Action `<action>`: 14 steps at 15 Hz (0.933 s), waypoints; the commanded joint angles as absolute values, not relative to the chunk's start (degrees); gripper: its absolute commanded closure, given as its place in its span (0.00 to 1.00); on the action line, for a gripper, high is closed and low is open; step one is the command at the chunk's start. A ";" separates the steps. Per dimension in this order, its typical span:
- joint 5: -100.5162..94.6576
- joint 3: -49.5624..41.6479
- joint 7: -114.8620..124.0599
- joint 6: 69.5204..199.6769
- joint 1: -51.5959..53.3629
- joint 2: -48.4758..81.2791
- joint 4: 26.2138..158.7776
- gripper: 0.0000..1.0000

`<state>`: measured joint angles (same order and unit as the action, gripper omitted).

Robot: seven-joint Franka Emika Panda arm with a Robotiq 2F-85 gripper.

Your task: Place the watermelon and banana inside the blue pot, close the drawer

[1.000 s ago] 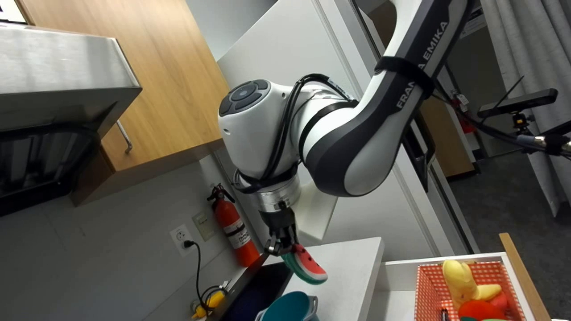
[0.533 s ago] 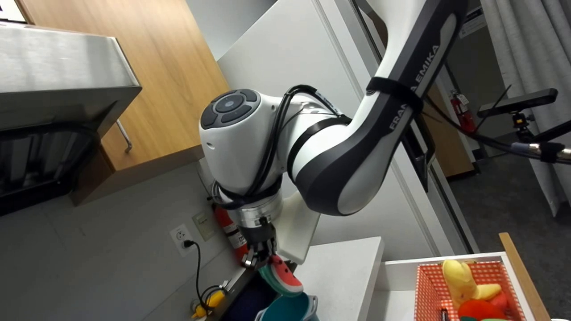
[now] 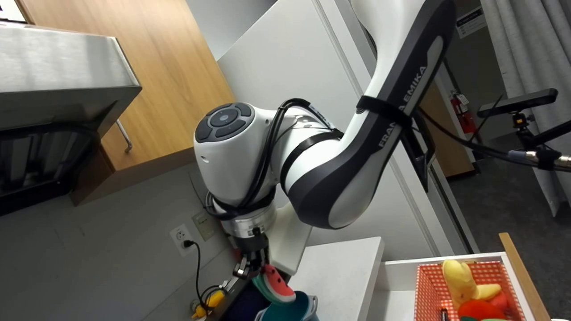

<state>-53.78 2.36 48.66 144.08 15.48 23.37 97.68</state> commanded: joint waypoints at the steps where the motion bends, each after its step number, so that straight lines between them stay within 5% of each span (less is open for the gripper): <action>1: -53.89 1.74 48.90 145.43 15.69 25.65 94.96 0.48; 7: -53.81 1.42 48.69 145.02 15.70 25.79 95.22 0.03; 14: -54.04 0.63 49.91 144.37 15.52 22.39 99.85 0.00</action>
<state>-53.78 1.34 48.66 144.07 15.44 24.84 96.83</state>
